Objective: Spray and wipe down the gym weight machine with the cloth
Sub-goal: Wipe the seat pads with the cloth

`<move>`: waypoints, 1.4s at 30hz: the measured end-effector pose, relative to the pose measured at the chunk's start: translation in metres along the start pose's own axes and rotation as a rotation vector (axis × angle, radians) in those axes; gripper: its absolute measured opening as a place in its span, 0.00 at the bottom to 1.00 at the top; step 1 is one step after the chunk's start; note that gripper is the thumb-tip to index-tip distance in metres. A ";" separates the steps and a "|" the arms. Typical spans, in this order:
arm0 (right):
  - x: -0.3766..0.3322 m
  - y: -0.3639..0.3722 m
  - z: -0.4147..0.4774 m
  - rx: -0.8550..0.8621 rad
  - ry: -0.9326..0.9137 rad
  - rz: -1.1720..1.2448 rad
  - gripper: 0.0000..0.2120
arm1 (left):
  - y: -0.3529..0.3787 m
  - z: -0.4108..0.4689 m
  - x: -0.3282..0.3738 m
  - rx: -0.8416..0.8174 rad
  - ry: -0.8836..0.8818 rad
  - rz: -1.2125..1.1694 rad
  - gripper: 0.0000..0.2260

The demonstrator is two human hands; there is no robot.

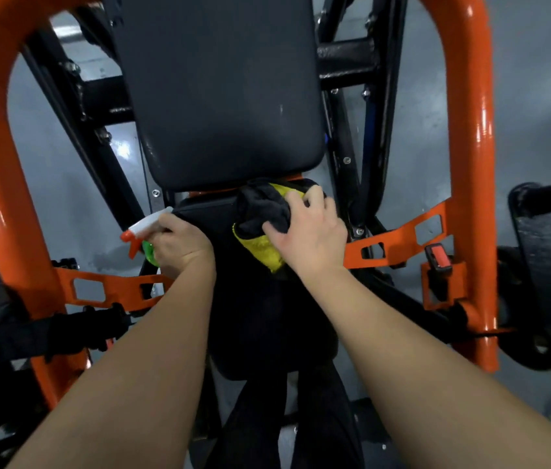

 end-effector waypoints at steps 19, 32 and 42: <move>0.026 -0.139 -0.165 -0.237 0.361 0.337 0.17 | -0.176 -0.161 0.038 -0.647 0.750 0.508 0.19; 0.182 -0.254 -0.226 0.082 0.746 0.408 0.25 | -0.106 -0.414 0.103 -1.215 1.334 0.539 0.06; 0.218 -0.253 -0.249 0.131 0.819 0.520 0.24 | -0.041 -0.480 0.115 -1.289 1.298 0.564 0.04</move>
Point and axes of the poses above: each hand's wrist, its own z-axis towards the middle knuckle, its own y-axis out of the palm, x = y × z, the point moved 5 cm from there along z, towards the middle knuckle, and after that the axes turned 7 degrees about z, right-handed, at the moved point
